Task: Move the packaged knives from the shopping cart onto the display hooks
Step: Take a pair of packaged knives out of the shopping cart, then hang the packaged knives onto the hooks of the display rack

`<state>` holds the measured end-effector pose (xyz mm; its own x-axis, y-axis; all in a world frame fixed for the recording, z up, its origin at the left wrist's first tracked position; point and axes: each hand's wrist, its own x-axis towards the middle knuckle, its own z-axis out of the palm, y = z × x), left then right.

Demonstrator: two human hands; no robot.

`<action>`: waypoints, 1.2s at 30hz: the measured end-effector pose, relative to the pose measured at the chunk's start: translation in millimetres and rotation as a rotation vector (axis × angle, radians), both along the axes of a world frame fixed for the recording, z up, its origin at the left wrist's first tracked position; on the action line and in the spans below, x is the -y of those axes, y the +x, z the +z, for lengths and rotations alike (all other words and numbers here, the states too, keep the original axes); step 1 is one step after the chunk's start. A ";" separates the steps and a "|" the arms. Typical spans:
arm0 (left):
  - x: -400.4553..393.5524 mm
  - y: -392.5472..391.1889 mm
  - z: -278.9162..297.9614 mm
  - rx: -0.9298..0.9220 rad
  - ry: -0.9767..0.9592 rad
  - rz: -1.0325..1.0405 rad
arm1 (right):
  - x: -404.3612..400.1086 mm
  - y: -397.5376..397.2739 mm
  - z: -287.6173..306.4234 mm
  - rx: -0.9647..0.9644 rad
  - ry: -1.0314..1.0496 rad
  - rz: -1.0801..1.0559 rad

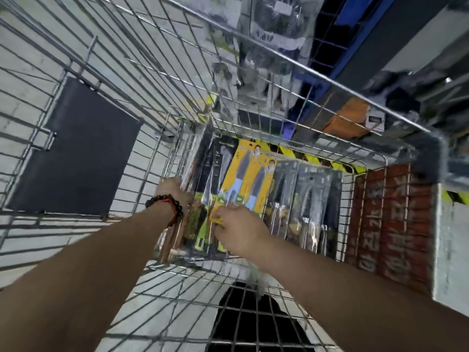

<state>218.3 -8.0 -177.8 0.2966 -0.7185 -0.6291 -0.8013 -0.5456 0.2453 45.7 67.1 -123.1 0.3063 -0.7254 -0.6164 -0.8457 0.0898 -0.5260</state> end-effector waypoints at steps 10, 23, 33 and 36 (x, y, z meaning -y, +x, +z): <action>-30.6 47.2 142.4 0.127 -0.394 -0.058 | -21.6 -1.2 67.2 0.269 0.097 -0.339; -138.3 -65.6 352.9 -0.864 -0.497 0.300 | -63.5 -12.4 268.3 0.937 0.150 -1.101; -193.4 -132.3 379.9 -1.141 -0.319 0.305 | -154.6 -96.0 333.5 0.909 -0.104 -1.253; -211.1 -149.8 404.0 -1.218 -0.299 0.295 | -182.3 -110.6 352.9 0.940 -0.192 -1.322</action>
<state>68.5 203.1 226.2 -0.1818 -0.8835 -0.4317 0.1653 -0.4602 0.8723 -64.8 249.4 229.8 -0.3614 -0.8126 -0.4572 0.3681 0.3262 -0.8707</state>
